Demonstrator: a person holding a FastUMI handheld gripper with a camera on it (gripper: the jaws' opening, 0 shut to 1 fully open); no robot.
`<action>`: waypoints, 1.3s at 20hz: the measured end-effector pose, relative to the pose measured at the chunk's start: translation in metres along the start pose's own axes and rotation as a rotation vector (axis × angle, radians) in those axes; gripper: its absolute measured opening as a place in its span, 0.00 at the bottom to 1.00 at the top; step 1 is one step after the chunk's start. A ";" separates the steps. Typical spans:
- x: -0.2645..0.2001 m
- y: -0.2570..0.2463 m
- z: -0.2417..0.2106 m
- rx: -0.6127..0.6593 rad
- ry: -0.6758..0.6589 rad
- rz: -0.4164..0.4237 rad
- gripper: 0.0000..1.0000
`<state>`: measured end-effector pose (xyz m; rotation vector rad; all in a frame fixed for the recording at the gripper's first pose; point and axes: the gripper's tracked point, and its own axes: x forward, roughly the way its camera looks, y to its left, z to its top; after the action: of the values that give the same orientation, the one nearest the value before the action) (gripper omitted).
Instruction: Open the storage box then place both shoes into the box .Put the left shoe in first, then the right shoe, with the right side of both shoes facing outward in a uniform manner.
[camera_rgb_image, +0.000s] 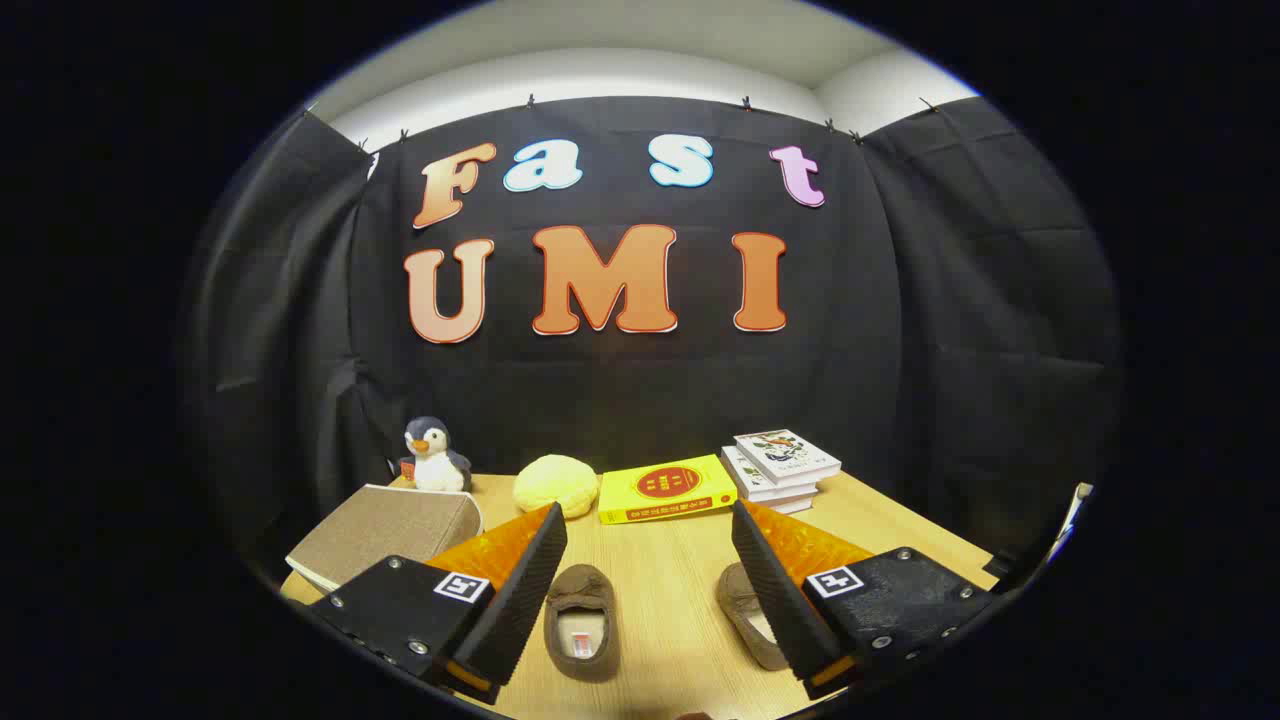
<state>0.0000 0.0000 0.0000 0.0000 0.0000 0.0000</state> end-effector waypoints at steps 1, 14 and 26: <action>0.000 0.000 0.002 -0.002 -0.003 -0.002 0.99; -0.011 0.006 -0.006 -0.024 0.034 0.019 0.99; -0.010 -0.002 -0.022 -0.068 0.052 0.009 0.99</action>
<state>-0.0102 -0.0015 -0.0217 -0.0680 0.0522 0.0095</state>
